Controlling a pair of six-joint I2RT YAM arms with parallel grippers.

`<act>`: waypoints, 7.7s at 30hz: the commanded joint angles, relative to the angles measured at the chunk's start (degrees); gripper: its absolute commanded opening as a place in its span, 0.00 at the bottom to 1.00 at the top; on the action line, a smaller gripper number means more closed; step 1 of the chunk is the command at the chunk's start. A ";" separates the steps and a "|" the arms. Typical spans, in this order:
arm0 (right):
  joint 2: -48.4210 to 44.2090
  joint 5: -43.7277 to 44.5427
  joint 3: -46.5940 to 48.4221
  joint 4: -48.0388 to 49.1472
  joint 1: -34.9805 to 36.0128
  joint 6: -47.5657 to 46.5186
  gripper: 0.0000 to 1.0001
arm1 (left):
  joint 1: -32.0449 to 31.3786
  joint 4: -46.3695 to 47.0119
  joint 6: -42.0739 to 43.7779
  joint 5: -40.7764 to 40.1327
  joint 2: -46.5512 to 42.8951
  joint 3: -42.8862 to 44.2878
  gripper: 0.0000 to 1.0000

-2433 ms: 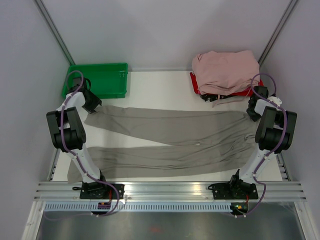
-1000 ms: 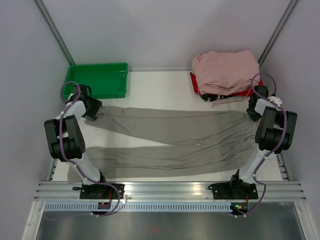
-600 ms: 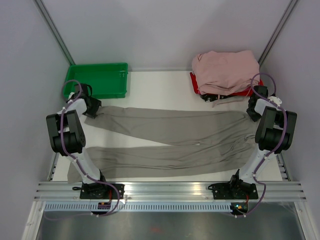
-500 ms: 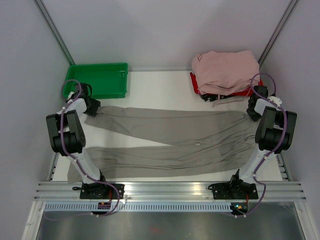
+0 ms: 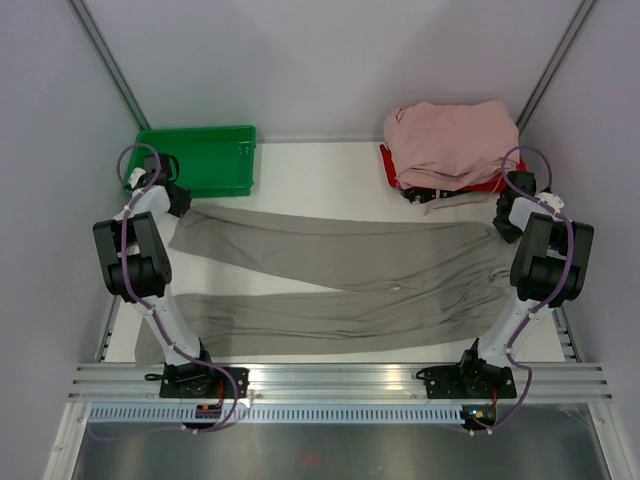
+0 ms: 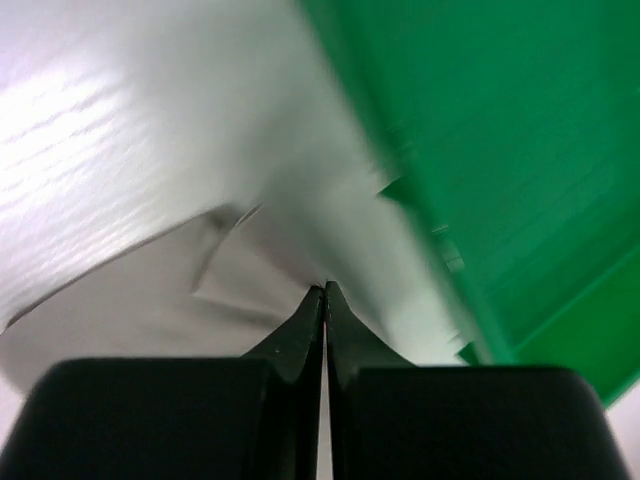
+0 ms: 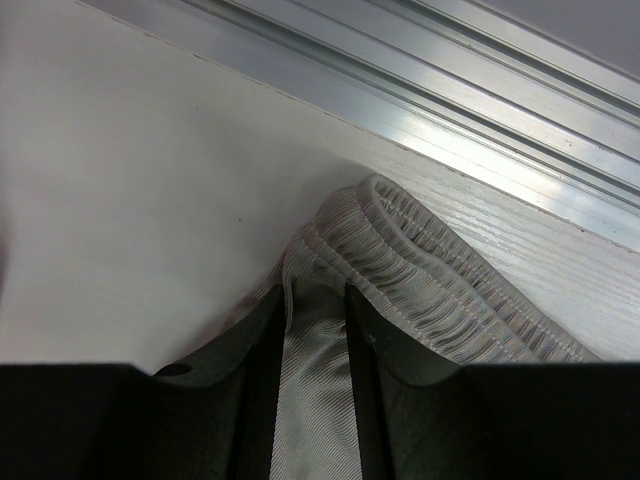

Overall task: Fold and stack the trousers
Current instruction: Flatten the trousers out

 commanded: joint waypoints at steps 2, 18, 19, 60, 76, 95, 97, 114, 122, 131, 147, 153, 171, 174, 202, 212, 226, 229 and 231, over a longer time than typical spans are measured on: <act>-1.87 1.16 1.43 -0.41 0.35 0.24 0.37 | 0.22 3.48 8.26 -3.20 2.41 9.57 0.02; -2.84 0.73 1.43 -0.05 0.71 -0.99 0.38 | 0.13 2.17 14.96 -3.99 9.63 15.03 0.32; -3.19 0.55 1.69 -0.05 0.79 -1.77 0.38 | 0.13 1.99 15.13 -4.43 9.37 15.20 0.44; -28.06 -18.70 -12.81 3.64 7.65 -10.31 0.63 | -0.66 1.90 -3.76 5.23 -9.98 -17.94 0.02; -28.07 -18.00 -11.05 0.47 7.65 -12.77 0.64 | -0.40 -25.51 -10.88 -9.62 -12.59 -15.90 0.02; -29.05 -14.22 -13.53 -2.86 7.12 -13.47 0.72 | 1.80 -23.86 1.22 -13.13 -21.93 -15.42 0.03; -27.02 -13.96 -11.68 -4.00 6.77 -14.52 0.72 | 1.80 -20.61 5.62 -12.08 -20.96 -12.32 0.05; -17.69 -16.15 -7.09 2.41 3.25 -9.69 0.69 | 3.99 -12.69 1.43 -0.05 -14.53 -10.18 0.58; -16.64 -16.06 -7.89 4.07 3.25 -9.16 0.69 | 12.87 -10.32 0.54 4.45 -17.96 -17.49 0.59; -14.53 -17.38 -6.58 4.61 3.25 -9.69 0.69 | 13.93 -3.29 0.28 4.53 -17.62 -20.04 0.56; -13.03 -15.28 -2.61 0.47 3.25 -11.36 0.68 | 14.28 -5.39 -0.51 2.34 -14.01 -16.88 0.45; -13.30 -15.09 -2.96 0.12 3.25 -11.01 0.68 | 14.63 -6.54 0.02 0.84 -13.84 -16.43 0.46; -14.53 -15.18 -3.93 0.30 3.25 -10.39 0.68 | 15.07 -4.08 0.19 1.81 -9.18 -13.62 0.35; -14.44 -15.18 -4.02 0.47 3.25 -10.48 0.68 | 15.07 -4.43 0.37 1.90 -9.09 -13.27 0.34; -14.26 -15.63 -4.72 0.83 3.25 -10.75 0.68 | 15.07 -1.70 0.19 3.74 -7.51 -13.27 0.33; -14.70 -15.10 -4.99 0.65 3.25 -10.48 0.68 | 15.07 -1.88 0.81 3.83 -7.69 -13.62 0.28; -14.53 -15.01 -4.72 0.39 3.25 -10.75 0.68 | 15.07 -2.22 4.06 4.36 -11.46 -9.85 0.02; -14.27 -15.01 -4.55 0.56 3.25 -10.83 0.68 | 15.07 -4.25 4.94 4.01 -11.55 -6.95 0.02; -13.83 -15.36 -4.46 0.65 3.25 -10.84 0.68 | 15.07 -4.87 4.68 3.92 -11.55 -5.63 0.02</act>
